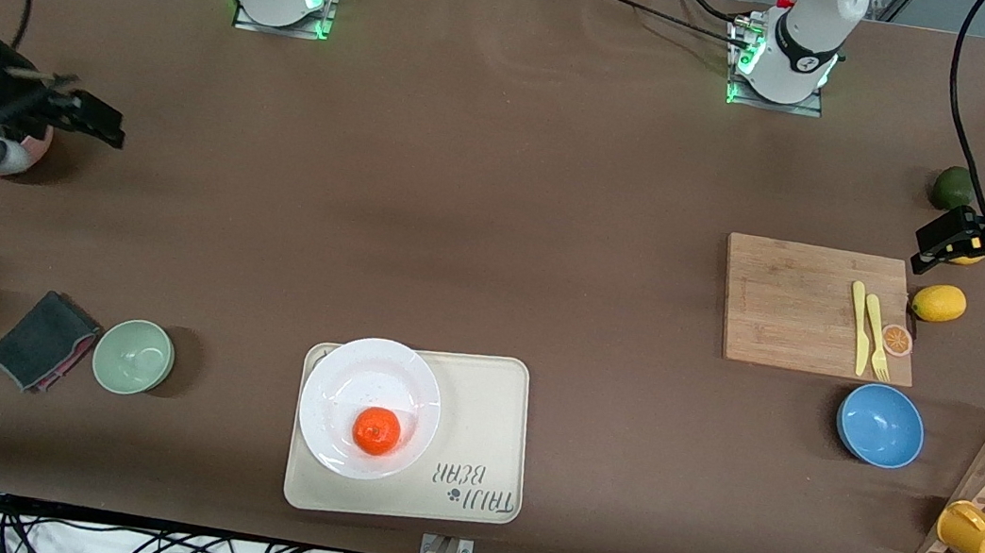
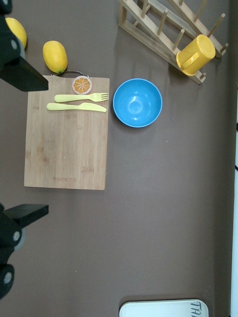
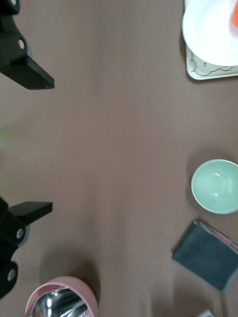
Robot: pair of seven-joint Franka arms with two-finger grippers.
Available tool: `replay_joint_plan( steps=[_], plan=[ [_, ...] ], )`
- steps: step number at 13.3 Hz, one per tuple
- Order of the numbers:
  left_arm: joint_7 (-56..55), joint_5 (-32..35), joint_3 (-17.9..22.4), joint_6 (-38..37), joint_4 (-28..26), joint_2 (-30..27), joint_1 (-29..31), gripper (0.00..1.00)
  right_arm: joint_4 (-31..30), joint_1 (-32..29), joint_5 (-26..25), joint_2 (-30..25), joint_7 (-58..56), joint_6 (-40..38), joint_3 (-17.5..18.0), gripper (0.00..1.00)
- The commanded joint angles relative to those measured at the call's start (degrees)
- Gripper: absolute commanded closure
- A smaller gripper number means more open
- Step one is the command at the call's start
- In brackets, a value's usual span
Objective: Place orange and plate with both arms
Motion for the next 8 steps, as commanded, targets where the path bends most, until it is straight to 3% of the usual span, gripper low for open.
replay_joint_plan(
  steps=[1,8],
  plan=[
    [0.92,1.28,-0.3,-1.23,1.45,0.41,0.11,0.0,-2.6,-1.03,-0.76,-4.02,0.78,-1.61,-0.11,0.0],
    [0.92,1.28,-0.39,-1.76,1.45,0.41,0.02,0.0,-0.32,-1.29,-2.08,-2.28,-0.71,-3.3,-0.02,0.0]
  ],
)
